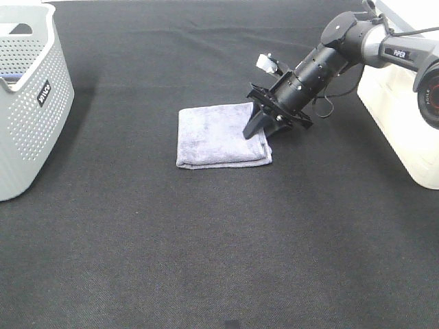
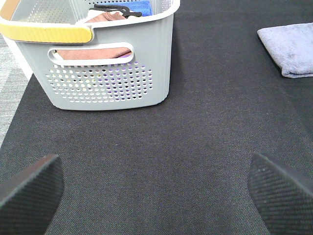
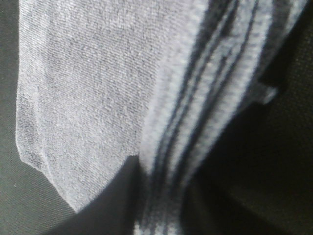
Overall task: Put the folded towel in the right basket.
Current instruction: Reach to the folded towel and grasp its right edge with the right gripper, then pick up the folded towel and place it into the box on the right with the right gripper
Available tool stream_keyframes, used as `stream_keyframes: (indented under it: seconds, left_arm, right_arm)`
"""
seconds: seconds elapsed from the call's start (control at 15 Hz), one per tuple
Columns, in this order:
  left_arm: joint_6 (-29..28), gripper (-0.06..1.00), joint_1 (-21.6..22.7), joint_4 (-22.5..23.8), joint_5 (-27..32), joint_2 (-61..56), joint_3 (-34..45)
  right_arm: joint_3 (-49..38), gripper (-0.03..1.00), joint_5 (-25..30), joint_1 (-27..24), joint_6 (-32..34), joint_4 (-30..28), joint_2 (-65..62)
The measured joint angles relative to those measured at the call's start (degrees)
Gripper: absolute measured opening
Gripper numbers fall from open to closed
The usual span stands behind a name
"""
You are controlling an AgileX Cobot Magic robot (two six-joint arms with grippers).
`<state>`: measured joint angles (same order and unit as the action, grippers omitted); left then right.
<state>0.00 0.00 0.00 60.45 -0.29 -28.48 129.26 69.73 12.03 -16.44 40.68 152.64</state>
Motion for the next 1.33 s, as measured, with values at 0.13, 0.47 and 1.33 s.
stream_keyframes:
  seconds: [0.13,0.47,1.33]
  left_arm:
    - [0.00,0.97,0.00,0.00,0.00,0.00,0.00]
    - [0.00,0.97,0.00,0.00,0.00,0.00,0.00]
    - [0.00,0.97,0.00,0.00,0.00,0.00,0.00]
  right_arm:
    - [0.00,0.06,0.00,0.00,-0.80,0.86,0.00]
    - [0.00,0.06,0.00,0.00,-4.01,2.41,-2.81]
    - [2.86,0.06,0.29,0.00,0.17,-26.87,-33.92]
